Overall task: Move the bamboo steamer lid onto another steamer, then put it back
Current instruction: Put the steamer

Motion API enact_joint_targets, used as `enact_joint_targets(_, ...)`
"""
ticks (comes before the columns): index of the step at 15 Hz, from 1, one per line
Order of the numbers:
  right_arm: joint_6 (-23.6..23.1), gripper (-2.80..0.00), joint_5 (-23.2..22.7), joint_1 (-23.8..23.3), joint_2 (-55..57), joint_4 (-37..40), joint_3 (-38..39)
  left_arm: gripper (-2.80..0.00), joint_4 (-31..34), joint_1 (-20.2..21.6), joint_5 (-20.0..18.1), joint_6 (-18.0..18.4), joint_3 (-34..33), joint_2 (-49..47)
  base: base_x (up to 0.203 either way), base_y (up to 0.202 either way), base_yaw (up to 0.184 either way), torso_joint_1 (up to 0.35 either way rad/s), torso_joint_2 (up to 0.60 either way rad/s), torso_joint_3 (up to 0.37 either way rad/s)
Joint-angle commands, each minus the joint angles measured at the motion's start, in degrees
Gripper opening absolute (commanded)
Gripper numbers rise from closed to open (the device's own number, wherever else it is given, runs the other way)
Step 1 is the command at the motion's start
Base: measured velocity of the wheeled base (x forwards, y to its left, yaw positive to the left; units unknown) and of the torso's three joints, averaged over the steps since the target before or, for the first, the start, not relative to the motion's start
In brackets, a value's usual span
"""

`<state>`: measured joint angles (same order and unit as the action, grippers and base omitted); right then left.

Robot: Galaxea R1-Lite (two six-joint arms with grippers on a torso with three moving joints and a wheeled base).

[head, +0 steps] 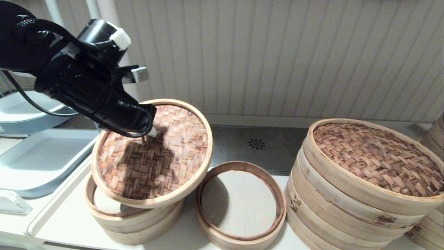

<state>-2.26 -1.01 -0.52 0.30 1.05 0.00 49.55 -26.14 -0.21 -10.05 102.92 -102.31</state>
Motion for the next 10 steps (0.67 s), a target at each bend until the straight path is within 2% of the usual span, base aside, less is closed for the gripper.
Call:
enact_joint_targets(1, 0.0, -2.80, 0.0, 0.0, 0.0, 0.0, 0.1, -2.80, 0.3, -2.5, 0.0, -0.8, 0.7, -1.9, 0.000, 0.000, 0.000, 0.000, 0.00, 0.000)
enact_joint_targets(7, 0.0, -2.80, 0.0, 0.0, 0.0, 0.0, 0.1, -2.80, -0.2, -9.0, 0.0, -2.9, 2.3, -6.3, 0.000, 0.000, 0.000, 0.000, 0.00, 0.000)
enact_joint_targets(10, 0.0, -2.80, 0.0, 0.0, 0.0, 0.0, 0.1, -2.80, 0.1, -11.7, 0.1, -3.3, 6.0, -9.4, 0.000, 0.000, 0.000, 0.000, 0.00, 0.000)
